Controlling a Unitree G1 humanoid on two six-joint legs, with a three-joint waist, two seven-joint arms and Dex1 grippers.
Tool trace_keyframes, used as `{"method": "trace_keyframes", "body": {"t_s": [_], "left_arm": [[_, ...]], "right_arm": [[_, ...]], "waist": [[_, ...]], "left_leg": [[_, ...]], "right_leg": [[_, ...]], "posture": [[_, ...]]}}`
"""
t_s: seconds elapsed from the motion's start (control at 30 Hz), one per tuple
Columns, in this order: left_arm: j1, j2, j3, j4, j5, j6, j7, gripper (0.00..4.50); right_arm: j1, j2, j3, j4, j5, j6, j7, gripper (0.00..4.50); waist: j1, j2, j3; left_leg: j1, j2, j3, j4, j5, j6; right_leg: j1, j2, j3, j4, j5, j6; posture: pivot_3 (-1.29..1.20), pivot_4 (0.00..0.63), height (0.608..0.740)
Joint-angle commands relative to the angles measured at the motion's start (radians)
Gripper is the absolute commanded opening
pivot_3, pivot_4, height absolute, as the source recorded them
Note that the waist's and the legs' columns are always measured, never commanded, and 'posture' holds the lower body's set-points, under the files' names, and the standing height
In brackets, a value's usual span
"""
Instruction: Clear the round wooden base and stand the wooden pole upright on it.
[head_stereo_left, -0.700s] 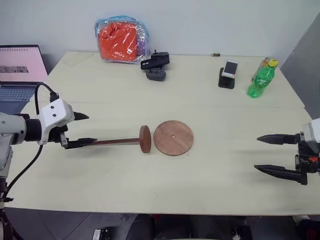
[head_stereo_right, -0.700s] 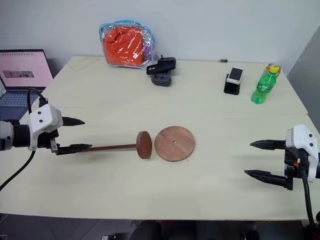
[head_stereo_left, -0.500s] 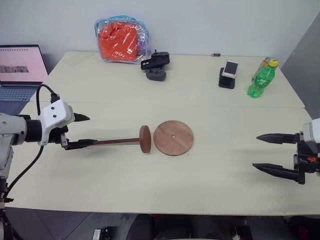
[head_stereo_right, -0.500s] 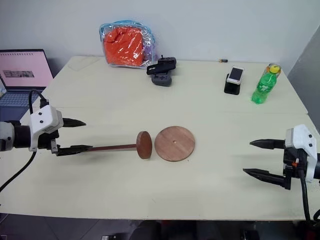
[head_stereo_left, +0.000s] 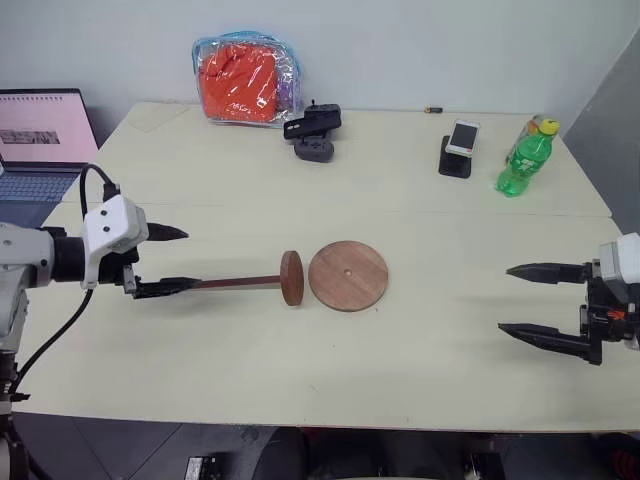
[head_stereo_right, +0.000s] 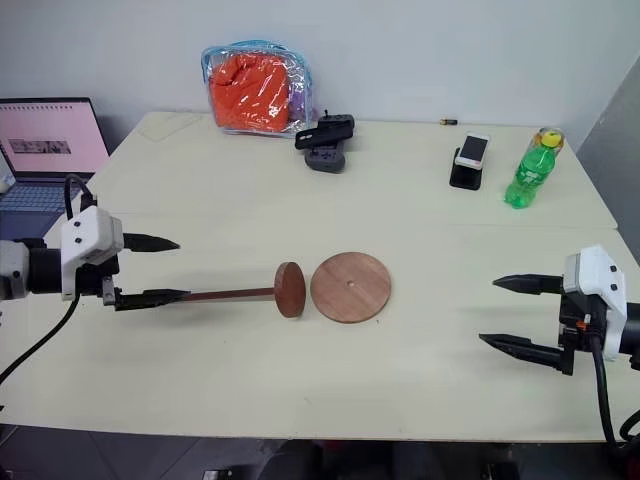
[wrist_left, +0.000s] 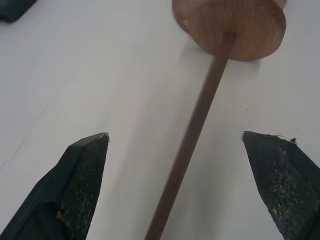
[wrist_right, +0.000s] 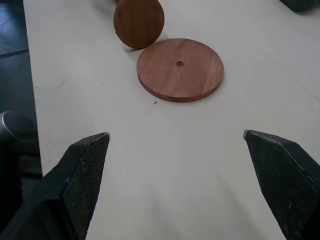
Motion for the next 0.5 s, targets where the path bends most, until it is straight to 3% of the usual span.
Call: {"method": "trace_keyframes", "body": {"t_s": [0.03,0.3,0.5], "left_arm": [[-0.042,-0.013,-0.025,-0.038,-0.010,-0.010,-0.015,4.44],[-0.053,-0.031,-0.077,-0.079,-0.016,-0.009,-0.045,4.44],[-0.051,-0.067,-0.118,-0.130,0.000,-0.003,-0.034,4.44]], "right_arm": [[-0.023,0.012,-0.001,-0.074,0.062,0.024,-0.026,4.50],[-0.052,0.032,0.023,-0.147,0.121,0.063,-0.086,4.50],[-0.173,0.056,0.086,-0.218,0.250,0.120,-0.195,4.50]], "waist": [[0.000,0.000,0.000],[0.000,0.000,0.000],[0.000,0.000,0.000]], "left_leg": [[0.000,0.000,0.000,0.000,0.000,0.000],[0.000,0.000,0.000,0.000,0.000,0.000],[0.000,0.000,-0.001,0.000,0.000,0.000]], "right_leg": [[0.000,0.000,0.000,0.000,0.000,0.000],[0.000,0.000,0.000,0.000,0.000,0.000],[0.000,0.000,0.000,0.000,0.000,0.000]], "posture": [[0.00,0.150,0.740],[0.00,0.150,0.740],[0.00,0.150,0.740]]}}
